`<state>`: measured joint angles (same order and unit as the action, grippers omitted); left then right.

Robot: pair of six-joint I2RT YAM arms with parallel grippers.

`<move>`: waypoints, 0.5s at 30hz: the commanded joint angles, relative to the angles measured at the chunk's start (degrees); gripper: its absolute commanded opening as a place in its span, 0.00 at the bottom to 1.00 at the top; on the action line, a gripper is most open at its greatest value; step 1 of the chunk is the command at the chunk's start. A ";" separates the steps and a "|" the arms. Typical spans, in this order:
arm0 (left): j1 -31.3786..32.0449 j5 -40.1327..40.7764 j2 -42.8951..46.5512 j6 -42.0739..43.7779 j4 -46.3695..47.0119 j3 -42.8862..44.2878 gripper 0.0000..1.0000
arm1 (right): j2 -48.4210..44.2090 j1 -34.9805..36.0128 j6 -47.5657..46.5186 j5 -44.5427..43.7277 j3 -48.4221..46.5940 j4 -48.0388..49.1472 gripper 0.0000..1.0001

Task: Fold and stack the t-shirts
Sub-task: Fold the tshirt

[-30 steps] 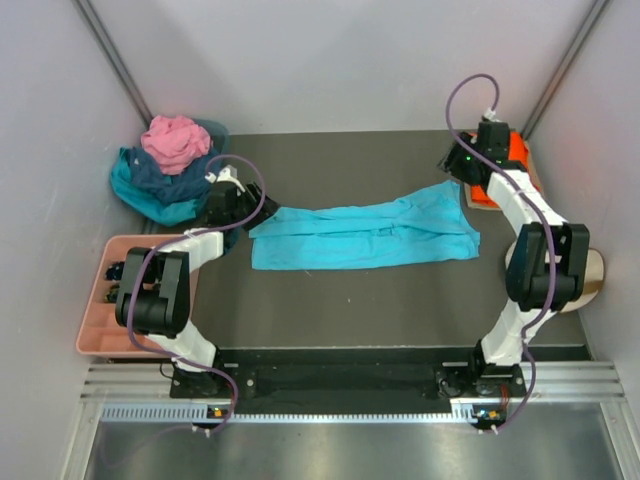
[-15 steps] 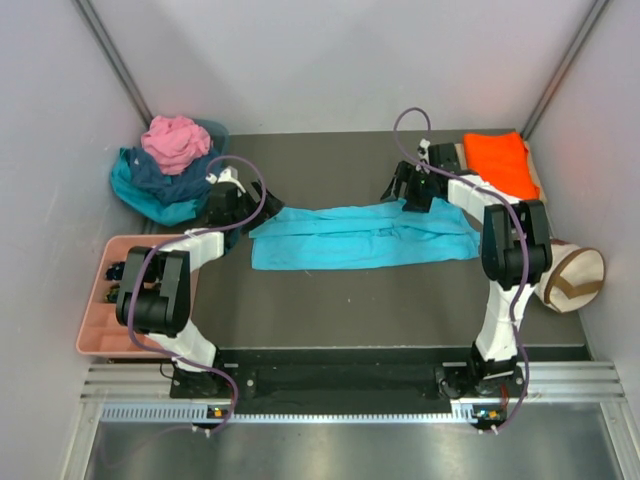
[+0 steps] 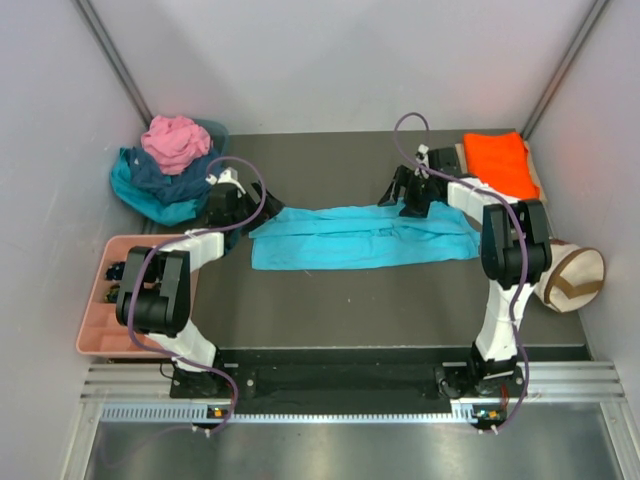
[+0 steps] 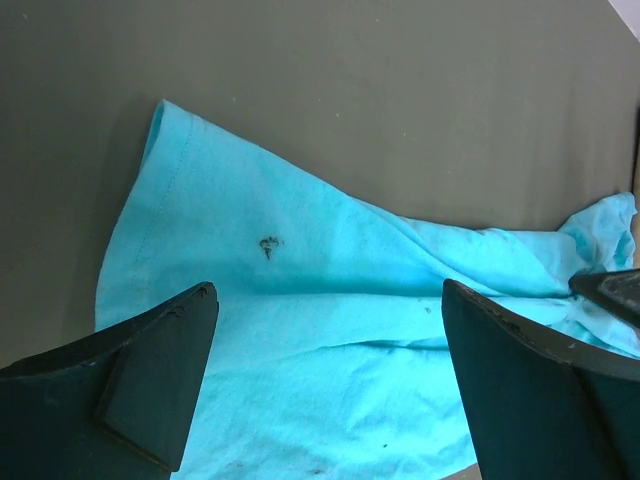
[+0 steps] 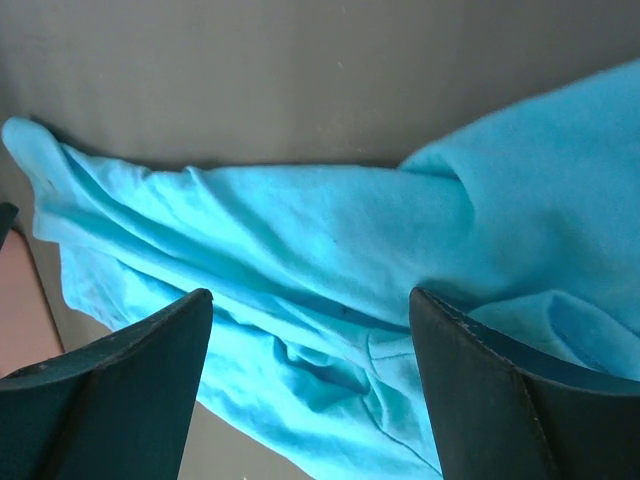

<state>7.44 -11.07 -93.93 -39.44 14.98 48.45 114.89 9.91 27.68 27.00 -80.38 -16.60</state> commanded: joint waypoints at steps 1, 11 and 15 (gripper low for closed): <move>0.20 -0.27 -0.37 -0.90 2.42 -1.16 0.98 | -4.14 0.20 -0.08 0.33 3.82 0.08 0.79; 0.20 -0.71 -0.73 -1.34 3.47 -1.86 0.97 | -10.56 0.20 -0.26 -1.60 13.40 -1.33 0.79; 0.29 -1.06 -1.25 -1.78 4.00 -1.95 0.97 | -15.30 0.28 -1.14 -3.01 15.16 -3.26 0.79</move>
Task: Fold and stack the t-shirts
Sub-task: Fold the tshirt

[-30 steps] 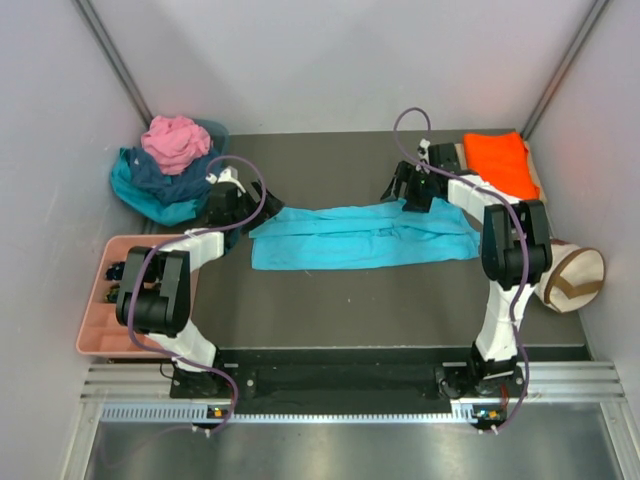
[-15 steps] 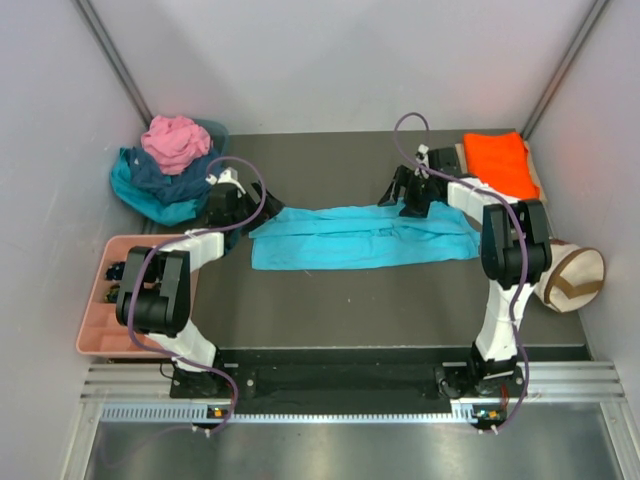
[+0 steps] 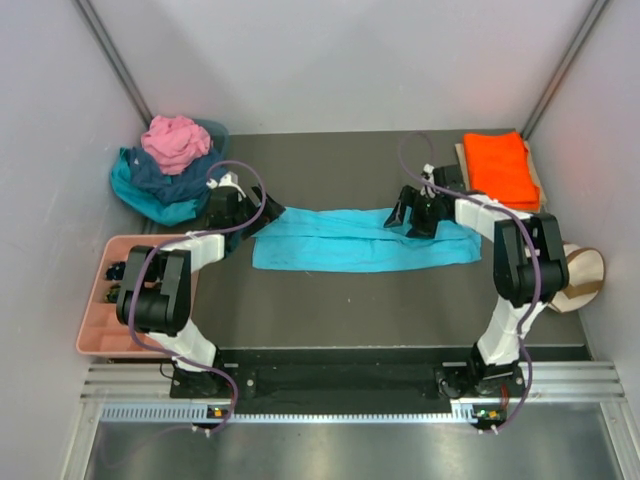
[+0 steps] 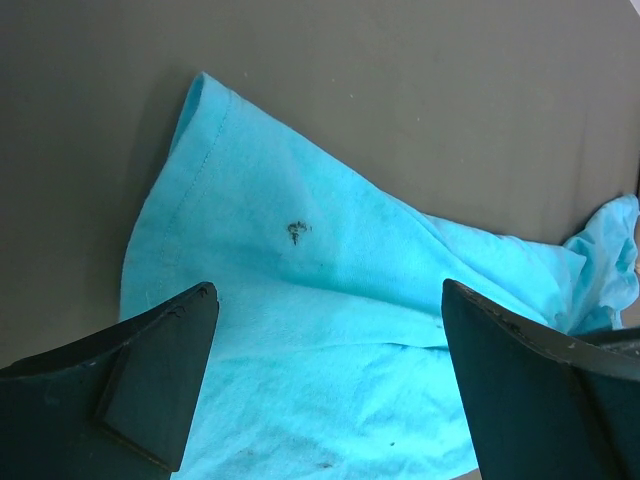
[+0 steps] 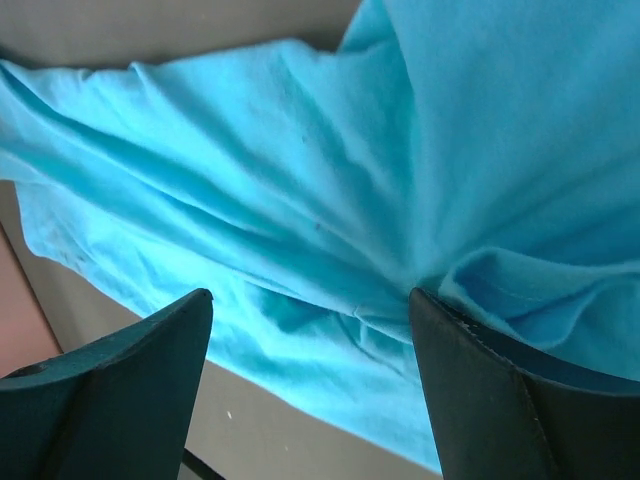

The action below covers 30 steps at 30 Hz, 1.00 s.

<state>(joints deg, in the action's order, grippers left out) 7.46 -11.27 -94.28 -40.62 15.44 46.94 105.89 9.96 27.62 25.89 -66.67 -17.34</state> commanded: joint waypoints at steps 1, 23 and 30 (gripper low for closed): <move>0.27 -0.77 -1.17 -0.69 3.63 -0.44 0.97 | -7.00 0.24 -1.07 -1.98 1.72 -3.13 0.79; 1.50 -1.39 -0.82 -1.04 3.28 4.21 0.97 | -11.33 2.34 2.00 -1.01 2.62 2.23 0.80; 1.76 -1.39 0.41 -0.60 2.14 5.71 0.97 | -1.22 7.70 2.09 -1.72 -9.07 0.56 0.80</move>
<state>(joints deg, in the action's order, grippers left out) 9.02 -12.34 -96.16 -41.82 16.36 50.59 101.08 14.17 29.23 23.86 -68.95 -18.41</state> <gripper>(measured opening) 0.972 0.795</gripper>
